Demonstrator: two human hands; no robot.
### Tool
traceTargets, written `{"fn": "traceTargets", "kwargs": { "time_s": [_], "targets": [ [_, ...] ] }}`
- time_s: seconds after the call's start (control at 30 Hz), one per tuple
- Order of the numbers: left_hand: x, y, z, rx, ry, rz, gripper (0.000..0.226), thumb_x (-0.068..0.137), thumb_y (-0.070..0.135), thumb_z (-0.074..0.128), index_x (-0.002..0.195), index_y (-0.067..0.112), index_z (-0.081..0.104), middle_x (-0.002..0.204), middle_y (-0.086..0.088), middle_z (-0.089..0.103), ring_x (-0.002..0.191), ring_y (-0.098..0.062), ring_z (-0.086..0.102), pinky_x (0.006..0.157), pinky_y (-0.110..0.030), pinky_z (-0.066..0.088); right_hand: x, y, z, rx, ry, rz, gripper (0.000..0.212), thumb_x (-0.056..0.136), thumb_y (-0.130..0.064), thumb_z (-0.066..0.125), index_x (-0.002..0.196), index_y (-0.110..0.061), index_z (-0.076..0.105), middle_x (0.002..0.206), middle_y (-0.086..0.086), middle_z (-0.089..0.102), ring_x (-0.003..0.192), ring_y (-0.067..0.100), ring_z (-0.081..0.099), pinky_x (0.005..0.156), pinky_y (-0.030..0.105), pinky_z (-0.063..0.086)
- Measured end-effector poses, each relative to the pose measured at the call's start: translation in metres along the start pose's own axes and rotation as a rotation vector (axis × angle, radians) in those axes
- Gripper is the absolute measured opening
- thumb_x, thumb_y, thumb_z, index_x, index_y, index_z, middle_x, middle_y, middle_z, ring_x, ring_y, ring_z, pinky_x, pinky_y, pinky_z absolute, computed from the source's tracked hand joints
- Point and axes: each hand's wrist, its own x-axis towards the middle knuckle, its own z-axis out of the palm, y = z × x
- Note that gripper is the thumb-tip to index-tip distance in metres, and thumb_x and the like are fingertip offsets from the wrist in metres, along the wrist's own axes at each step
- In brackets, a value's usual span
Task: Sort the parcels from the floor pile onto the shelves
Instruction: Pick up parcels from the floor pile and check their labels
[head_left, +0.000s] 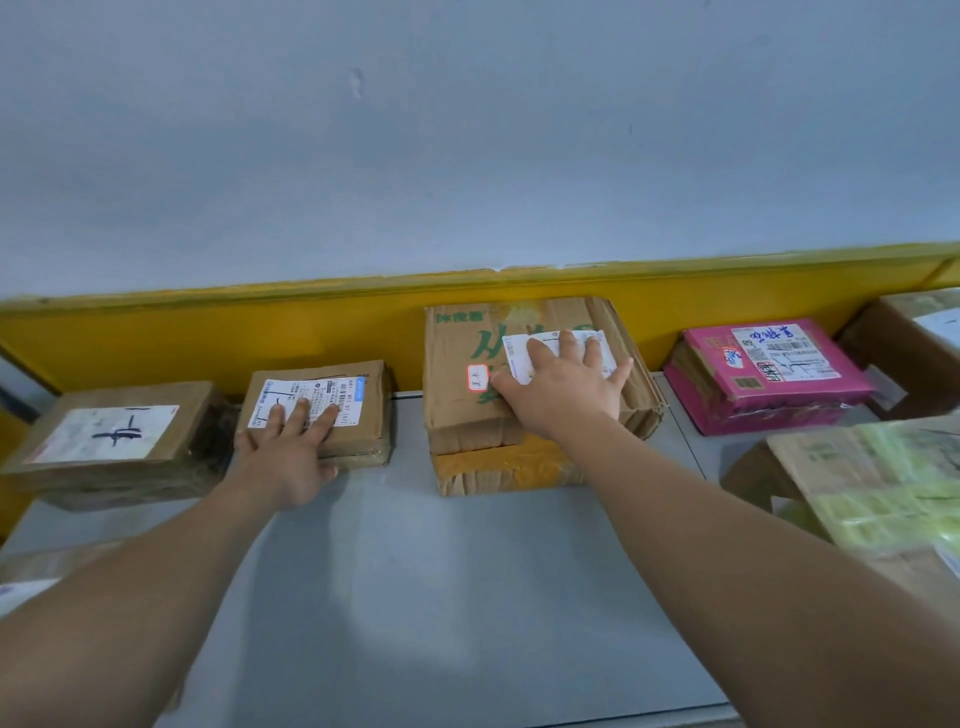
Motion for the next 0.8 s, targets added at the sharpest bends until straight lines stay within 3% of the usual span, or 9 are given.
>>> {"fn": "traceTargets", "kwargs": {
  "time_s": [0.43,0.6,0.7,0.8],
  "targets": [
    [-0.020,0.002,-0.027,-0.128,-0.022,0.009,0.073,0.097,0.048,0.048,0.155,0.033,0.007,0.164,-0.003,-0.001,0.150,-0.030,0.001,0.120,-0.050,0.011,0.000,0.000,-0.008,0.016,-0.058,-0.013,0.079,0.089,-0.078,0.022,0.154,-0.034,0.024,0.166,0.005,0.007,0.151,0.036,-0.001,0.112,0.071,-0.005],
    [-0.068,-0.004,-0.041,-0.263,0.059,0.085,0.071,0.096,0.041,0.054,0.154,0.023,0.017,0.163,-0.004,0.011,0.149,-0.026,0.010,0.120,-0.042,0.015,-0.017,-0.022,-0.034,-0.010,-0.041,-0.064,0.076,0.092,-0.069,0.030,0.154,-0.025,0.029,0.162,0.008,0.022,0.150,0.035,0.013,0.116,0.065,0.006],
    [-0.108,-0.027,-0.050,-0.295,0.116,0.100,0.071,0.095,0.041,0.056,0.154,0.023,0.021,0.162,-0.003,0.015,0.149,-0.022,0.012,0.120,-0.038,0.017,-0.041,-0.060,-0.048,-0.036,-0.025,-0.180,0.077,0.094,-0.067,0.034,0.154,-0.020,0.029,0.160,0.008,0.028,0.148,0.031,0.020,0.117,0.061,0.012],
    [-0.160,-0.062,-0.058,-0.349,0.187,0.073,0.070,0.092,0.038,0.060,0.152,0.025,0.026,0.159,-0.001,0.025,0.145,-0.022,0.025,0.117,-0.036,0.024,-0.076,-0.114,-0.057,-0.096,0.022,-0.312,0.074,0.093,-0.070,0.034,0.146,-0.019,0.041,0.151,0.009,0.041,0.140,0.031,0.034,0.112,0.054,0.026]
  ]
}}
